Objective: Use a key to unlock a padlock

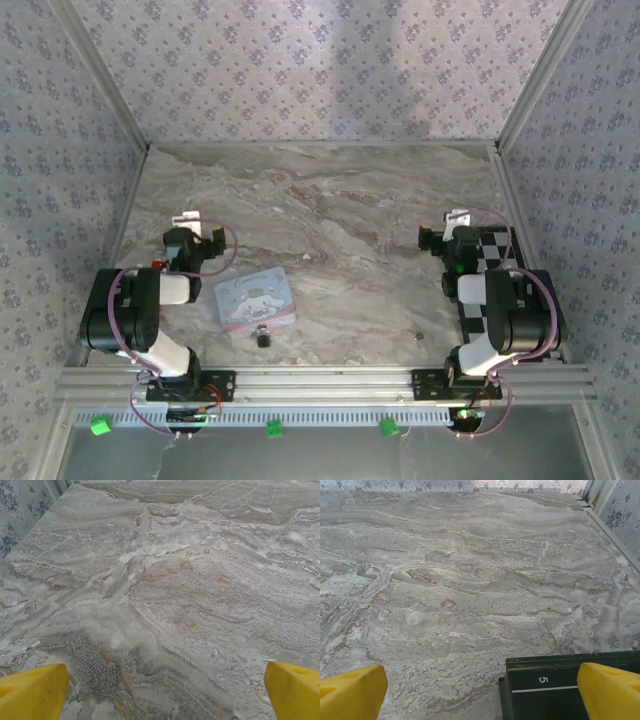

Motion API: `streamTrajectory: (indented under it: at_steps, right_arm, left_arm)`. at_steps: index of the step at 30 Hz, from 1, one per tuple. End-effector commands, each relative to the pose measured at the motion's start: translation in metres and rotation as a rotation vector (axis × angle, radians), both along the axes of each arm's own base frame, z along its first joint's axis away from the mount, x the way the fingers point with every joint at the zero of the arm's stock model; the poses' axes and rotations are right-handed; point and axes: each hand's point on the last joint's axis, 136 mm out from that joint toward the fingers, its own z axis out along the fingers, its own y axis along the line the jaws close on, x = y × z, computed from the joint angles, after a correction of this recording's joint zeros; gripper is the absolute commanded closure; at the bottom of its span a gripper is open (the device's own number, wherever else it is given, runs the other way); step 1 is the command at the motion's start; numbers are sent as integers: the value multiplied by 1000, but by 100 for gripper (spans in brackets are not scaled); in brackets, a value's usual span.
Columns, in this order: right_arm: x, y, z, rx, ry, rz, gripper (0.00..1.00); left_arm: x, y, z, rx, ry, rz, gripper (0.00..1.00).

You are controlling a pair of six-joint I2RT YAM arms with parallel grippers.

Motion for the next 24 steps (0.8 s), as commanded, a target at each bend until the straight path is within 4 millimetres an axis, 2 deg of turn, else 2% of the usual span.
streamTrajectory:
  at_steps: [1,24]
  right_arm:
    - [4,0,3,2,-13,-3,1]
    - [3,0,3,2,-13,1,1]
  left_arm:
    - [8,-1,12,-17,-36,-6,0]
    - [8,-1,12,-16,-37,-5,0]
